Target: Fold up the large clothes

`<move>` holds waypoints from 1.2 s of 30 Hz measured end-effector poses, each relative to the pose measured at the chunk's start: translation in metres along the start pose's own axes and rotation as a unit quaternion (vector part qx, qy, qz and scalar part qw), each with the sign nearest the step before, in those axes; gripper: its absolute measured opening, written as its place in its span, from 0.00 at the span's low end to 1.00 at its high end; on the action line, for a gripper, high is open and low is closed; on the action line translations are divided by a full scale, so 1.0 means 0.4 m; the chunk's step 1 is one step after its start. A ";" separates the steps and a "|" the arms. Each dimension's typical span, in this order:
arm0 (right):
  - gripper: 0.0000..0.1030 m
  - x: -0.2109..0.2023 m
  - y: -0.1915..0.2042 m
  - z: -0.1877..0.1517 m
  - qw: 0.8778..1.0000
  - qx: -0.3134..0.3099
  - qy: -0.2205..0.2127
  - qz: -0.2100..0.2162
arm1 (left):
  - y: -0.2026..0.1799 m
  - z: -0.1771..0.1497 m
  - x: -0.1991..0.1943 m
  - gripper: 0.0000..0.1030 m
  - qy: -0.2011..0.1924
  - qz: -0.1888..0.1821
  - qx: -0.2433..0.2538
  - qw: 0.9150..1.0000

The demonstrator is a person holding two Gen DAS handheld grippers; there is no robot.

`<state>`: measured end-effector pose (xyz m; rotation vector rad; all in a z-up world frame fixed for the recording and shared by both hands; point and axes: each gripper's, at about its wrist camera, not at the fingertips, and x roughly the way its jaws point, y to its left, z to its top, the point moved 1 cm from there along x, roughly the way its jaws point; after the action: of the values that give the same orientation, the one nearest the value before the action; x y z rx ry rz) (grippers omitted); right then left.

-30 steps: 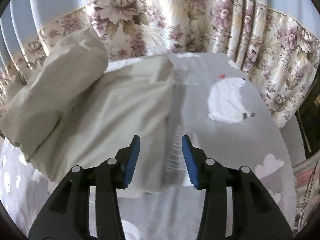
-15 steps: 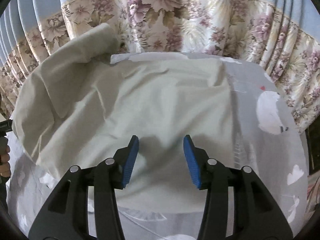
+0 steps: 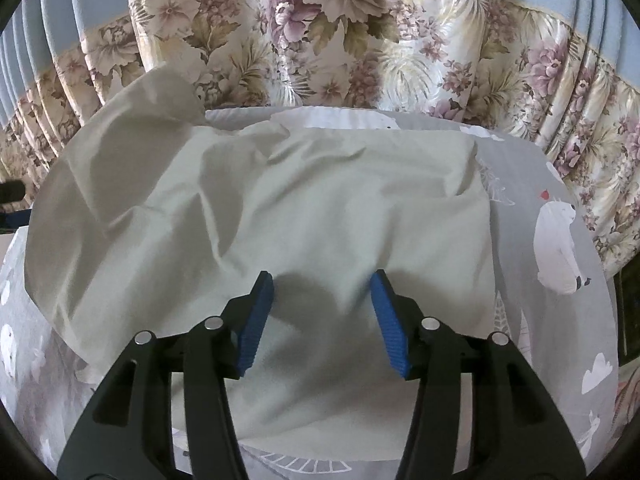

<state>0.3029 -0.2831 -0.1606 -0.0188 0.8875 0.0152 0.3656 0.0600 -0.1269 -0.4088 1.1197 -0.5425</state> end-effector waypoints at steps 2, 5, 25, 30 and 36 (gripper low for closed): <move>0.50 -0.001 0.001 0.000 1.000 -0.006 0.000 0.000 | 0.009 -0.006 0.047 0.97 0.016 0.008 -0.005 1.000; 0.50 -0.003 -0.005 -0.001 1.000 -0.005 -0.001 0.000 | 0.044 -0.006 0.083 0.99 0.018 -0.010 -0.019 1.000; 0.59 0.003 -0.013 -0.014 1.000 -0.005 -0.004 -0.001 | 0.100 -0.009 0.091 0.99 -0.018 -0.061 0.003 0.998; 0.62 0.007 -0.004 -0.011 1.000 -0.003 -0.008 -0.006 | 0.048 0.012 0.127 0.96 0.010 -0.057 0.030 0.998; 0.62 0.006 -0.001 -0.014 1.000 -0.005 -0.009 -0.005 | -0.056 0.015 0.141 0.49 -0.005 0.002 0.102 0.995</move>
<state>0.3001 -0.2836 -0.1660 -0.0334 0.8701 0.0099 0.3851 0.0086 -0.1531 -0.2323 1.0433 -0.6442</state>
